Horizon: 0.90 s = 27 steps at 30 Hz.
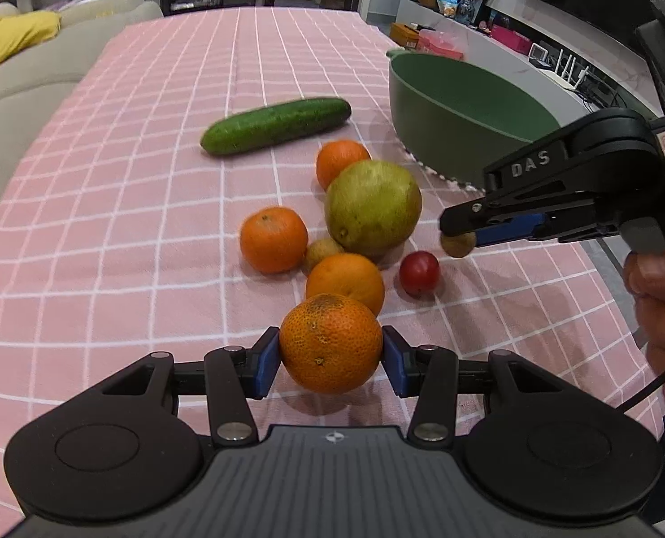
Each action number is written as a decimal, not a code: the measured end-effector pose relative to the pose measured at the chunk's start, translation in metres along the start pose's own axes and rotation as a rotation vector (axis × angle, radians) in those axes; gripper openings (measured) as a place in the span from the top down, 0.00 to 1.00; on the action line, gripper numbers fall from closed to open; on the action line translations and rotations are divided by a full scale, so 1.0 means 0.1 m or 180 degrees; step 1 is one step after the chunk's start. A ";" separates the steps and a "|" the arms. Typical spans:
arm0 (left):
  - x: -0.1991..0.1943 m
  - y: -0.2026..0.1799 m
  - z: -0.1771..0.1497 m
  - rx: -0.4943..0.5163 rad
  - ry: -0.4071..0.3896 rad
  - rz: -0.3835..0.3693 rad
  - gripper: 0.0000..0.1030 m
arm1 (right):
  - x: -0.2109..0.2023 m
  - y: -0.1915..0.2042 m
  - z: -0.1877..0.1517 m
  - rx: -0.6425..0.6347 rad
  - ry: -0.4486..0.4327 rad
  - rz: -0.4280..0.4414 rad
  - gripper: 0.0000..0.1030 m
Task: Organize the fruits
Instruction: 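Lower the left tool onto an orange and close it while the right tool reaches for a brown kiwi, then carry the orange into the green colander and open the left tool while the right tool carries the kiwi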
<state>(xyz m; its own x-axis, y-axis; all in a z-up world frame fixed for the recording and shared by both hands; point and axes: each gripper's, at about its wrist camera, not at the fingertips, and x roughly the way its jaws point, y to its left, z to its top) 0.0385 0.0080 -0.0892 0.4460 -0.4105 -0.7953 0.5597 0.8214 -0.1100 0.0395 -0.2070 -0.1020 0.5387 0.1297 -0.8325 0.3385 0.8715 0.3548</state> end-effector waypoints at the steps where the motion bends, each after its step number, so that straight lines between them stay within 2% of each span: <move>1: -0.04 -0.01 0.01 0.0012 -0.0017 0.0014 0.48 | -0.04 0.00 0.01 -0.0006 -0.0008 0.0009 0.81; 5: -0.19 -0.03 0.07 0.0048 -0.0074 0.0031 0.48 | -0.30 0.01 0.07 -0.0077 -0.0085 0.0113 0.81; 10: -0.28 -0.12 0.25 0.0147 -0.0151 0.0037 0.48 | -0.70 -0.01 0.35 -0.0180 -0.0313 0.0284 0.81; 14: -0.28 -0.28 0.53 0.0331 -0.0189 0.0002 0.48 | -0.94 -0.10 0.62 -0.0242 -0.0471 0.0344 0.81; 18: -0.25 -0.47 0.93 0.0450 -0.0272 -0.0122 0.48 | -1.01 -0.27 0.85 -0.0233 -0.0512 0.0363 0.81; 22: -0.06 -0.73 1.32 0.0679 -0.0305 -0.0194 0.48 | -1.01 -0.45 1.07 -0.0166 -0.0534 0.0358 0.81; 27: 0.35 -1.10 1.63 0.1069 -0.0190 -0.0212 0.48 | -0.93 -0.68 1.37 -0.0108 -0.0519 0.0295 0.81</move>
<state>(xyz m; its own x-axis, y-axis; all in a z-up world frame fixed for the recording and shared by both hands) 0.1060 -0.1617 -0.0079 0.4352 -0.4894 -0.7557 0.7832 0.6198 0.0496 0.0718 -0.3431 0.0091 0.6852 0.1341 -0.7159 0.2570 0.8751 0.4100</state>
